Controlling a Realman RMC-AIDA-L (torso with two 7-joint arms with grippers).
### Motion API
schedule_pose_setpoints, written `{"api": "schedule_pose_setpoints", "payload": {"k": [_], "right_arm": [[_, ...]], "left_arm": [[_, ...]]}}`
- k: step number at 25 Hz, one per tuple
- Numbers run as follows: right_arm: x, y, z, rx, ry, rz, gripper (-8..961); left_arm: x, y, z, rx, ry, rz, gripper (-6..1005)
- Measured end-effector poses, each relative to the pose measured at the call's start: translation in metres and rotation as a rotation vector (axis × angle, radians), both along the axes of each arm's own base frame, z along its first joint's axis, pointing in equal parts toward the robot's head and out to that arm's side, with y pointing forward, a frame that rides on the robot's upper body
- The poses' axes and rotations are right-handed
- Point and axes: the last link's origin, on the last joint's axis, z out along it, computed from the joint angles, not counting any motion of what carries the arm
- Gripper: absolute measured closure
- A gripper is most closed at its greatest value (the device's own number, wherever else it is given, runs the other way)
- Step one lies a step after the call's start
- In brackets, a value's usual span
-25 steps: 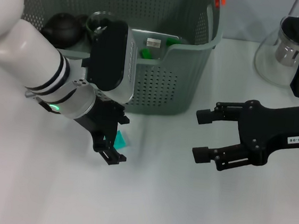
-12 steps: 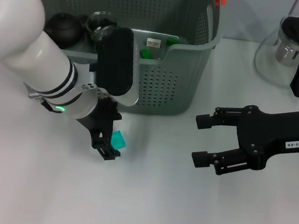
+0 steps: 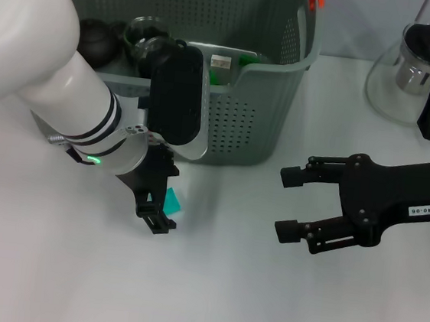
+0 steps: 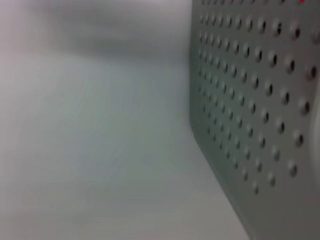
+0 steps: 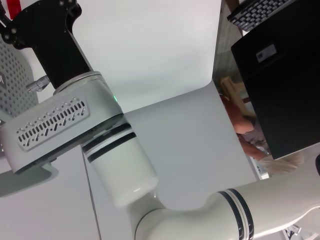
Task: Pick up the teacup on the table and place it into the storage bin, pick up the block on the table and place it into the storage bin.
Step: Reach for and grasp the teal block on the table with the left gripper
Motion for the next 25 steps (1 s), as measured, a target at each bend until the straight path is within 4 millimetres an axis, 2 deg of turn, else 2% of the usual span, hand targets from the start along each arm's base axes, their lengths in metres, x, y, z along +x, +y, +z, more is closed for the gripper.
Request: {"api": "schedule_pose_setpoints", "payload": {"k": [20, 25], "right_arm": [[0.0006, 0.0015, -0.0004, 0.007, -0.002, -0.006, 26], [0.0016, 0.0020, -0.0012, 0.012, -0.004, -0.012, 26]], "left_arm": [[0.0002, 0.0006, -0.0014, 0.000, 0.007, 0.005, 175], [0.0020, -0.0004, -0.0044, 0.000, 0.012, 0.016, 323]]}}
